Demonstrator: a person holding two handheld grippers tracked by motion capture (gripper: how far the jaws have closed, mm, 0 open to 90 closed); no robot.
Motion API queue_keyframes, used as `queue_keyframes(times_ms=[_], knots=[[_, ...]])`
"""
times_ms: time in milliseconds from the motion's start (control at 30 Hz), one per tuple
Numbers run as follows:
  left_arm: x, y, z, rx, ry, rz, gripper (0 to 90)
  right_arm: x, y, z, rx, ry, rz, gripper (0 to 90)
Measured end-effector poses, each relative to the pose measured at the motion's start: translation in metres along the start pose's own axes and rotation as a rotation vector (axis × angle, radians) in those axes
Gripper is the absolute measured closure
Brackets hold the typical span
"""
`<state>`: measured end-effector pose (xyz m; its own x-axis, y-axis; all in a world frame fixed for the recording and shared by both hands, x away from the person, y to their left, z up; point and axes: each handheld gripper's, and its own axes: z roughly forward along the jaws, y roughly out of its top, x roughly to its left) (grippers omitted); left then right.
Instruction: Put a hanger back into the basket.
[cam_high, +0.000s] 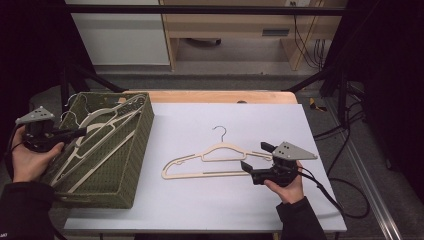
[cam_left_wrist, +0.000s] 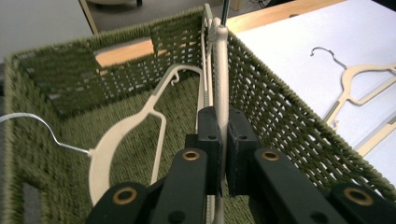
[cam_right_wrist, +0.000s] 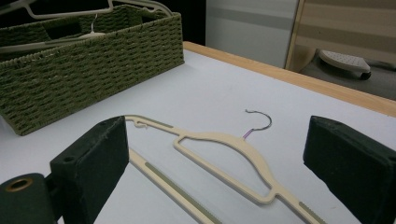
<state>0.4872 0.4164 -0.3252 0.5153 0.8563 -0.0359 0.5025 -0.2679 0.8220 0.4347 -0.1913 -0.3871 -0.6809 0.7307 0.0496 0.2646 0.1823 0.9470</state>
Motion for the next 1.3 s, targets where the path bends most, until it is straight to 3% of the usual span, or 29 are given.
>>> queue_keyframes(times_ms=[267, 567, 700, 933, 1033, 1100, 1300], knots=[[0.006, -0.021, 0.016, 0.021, -0.021, -0.055, 85.9, 0.000, 0.000, 0.000, 0.001, 0.004, 0.000, 7.5], [0.014, -0.040, 0.030, 0.020, -0.029, -0.158, 84.4, 0.000, 0.000, 0.001, 0.002, 0.001, 0.001, 7.5], [0.018, -0.043, 0.031, 0.017, 0.020, -0.168, 83.2, 0.000, 0.000, 0.001, 0.003, 0.003, -0.001, 7.5], [0.027, -0.046, 0.034, 0.094, 0.156, -0.177, 79.4, 0.000, -0.001, 0.002, 0.007, 0.004, -0.001, 7.5], [0.030, -0.047, 0.034, 0.101, 0.174, -0.183, 77.3, 0.000, -0.001, 0.002, 0.008, 0.006, -0.003, 7.5], [0.032, -0.050, 0.035, 0.131, 0.213, -0.176, 74.8, 0.001, -0.001, 0.003, 0.008, 0.004, 0.002, 7.5], [0.034, -0.054, 0.038, 0.169, 0.234, -0.177, 65.8, 0.000, -0.001, 0.003, 0.011, 0.005, -0.002, 7.5]])
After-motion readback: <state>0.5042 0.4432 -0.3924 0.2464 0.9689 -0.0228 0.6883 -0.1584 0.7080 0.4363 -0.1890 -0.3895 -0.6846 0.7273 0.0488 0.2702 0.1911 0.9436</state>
